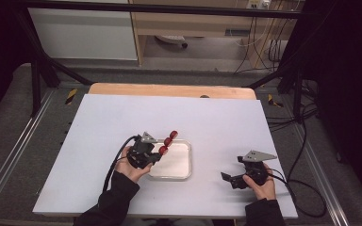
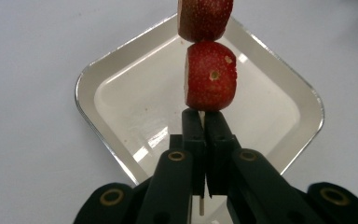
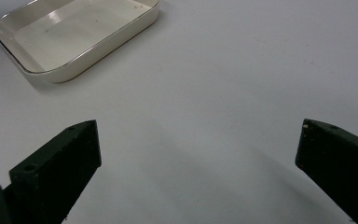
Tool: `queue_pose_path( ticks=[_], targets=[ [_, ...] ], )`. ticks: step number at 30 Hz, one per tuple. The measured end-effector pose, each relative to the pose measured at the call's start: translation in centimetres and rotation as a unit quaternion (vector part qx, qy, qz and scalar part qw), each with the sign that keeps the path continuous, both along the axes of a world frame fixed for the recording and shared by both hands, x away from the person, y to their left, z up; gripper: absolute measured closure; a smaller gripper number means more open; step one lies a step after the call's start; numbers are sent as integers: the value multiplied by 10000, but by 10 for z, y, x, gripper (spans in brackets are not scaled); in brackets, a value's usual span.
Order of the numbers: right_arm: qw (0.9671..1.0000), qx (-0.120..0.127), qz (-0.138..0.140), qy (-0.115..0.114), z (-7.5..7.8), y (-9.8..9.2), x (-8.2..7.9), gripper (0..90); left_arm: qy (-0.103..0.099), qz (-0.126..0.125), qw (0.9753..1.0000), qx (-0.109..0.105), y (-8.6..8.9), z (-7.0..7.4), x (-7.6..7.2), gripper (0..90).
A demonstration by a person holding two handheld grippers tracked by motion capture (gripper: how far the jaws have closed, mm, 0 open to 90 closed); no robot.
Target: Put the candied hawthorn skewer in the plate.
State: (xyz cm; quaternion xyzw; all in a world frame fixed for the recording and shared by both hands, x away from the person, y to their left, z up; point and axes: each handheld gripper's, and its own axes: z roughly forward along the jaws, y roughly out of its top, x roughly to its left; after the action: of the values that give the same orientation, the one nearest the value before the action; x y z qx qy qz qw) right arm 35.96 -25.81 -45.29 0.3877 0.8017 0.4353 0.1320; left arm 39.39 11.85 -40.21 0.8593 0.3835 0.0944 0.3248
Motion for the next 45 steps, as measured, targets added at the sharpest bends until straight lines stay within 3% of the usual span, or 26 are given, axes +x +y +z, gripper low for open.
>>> queue_pose_path(
  ticks=[10, 19, 34, 40, 45],
  targets=[
    [10000, 67, -13, -12, 0, -2, -1, 6, 331, 56, 9989, 317, -14, -18, 3, 882],
    [10000, 80, -10, 1, 0, -1, 0, 7, 399, 74, 9973, 610, -17, -24, 1, 879],
    [9999, 119, -16, 17, -1, 0, -1, 7, 335, 78, 9981, 517, -17, -25, 1, 825],
    [9999, 125, -24, 3, 0, -1, -1, 7, 92, -75, 9992, 394, -8, -18, -3, 697],
    [9999, 126, -30, -1, 0, -1, -1, 7, -73, -341, 9992, 216, 5, -12, -8, 529]
  ],
)
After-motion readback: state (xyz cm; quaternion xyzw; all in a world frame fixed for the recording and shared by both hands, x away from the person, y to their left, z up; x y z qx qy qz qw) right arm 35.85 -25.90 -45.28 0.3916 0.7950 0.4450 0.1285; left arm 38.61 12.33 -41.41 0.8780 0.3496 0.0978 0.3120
